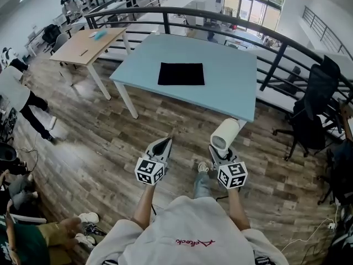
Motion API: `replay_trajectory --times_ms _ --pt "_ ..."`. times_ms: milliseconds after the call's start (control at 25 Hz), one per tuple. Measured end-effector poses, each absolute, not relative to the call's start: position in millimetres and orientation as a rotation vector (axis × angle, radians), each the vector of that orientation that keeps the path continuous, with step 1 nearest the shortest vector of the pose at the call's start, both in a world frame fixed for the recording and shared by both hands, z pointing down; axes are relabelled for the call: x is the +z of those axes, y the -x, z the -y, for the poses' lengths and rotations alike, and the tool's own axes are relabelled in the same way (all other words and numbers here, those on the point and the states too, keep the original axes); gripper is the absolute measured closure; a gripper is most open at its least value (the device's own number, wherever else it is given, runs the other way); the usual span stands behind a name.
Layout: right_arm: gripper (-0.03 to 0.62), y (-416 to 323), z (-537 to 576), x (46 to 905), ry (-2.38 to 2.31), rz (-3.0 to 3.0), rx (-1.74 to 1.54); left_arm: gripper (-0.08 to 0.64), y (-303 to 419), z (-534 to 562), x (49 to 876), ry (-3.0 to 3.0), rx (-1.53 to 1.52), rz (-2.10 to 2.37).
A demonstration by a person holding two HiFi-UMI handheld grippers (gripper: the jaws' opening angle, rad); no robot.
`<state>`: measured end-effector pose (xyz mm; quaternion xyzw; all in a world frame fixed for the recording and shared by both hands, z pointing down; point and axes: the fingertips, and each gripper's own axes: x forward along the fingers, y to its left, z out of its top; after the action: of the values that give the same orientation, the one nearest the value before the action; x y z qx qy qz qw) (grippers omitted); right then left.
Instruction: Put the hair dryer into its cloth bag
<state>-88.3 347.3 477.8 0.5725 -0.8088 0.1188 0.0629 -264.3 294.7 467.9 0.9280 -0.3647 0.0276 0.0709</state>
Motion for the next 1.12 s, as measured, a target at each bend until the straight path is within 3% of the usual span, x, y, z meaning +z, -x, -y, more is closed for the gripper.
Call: replay_trajectory --times_ms 1120 --pt "0.416 0.2 -108.0 479.5 -1.588 2.521 0.365 0.551 161.3 -64.6 462.2 -2.717 0.1 1.183"
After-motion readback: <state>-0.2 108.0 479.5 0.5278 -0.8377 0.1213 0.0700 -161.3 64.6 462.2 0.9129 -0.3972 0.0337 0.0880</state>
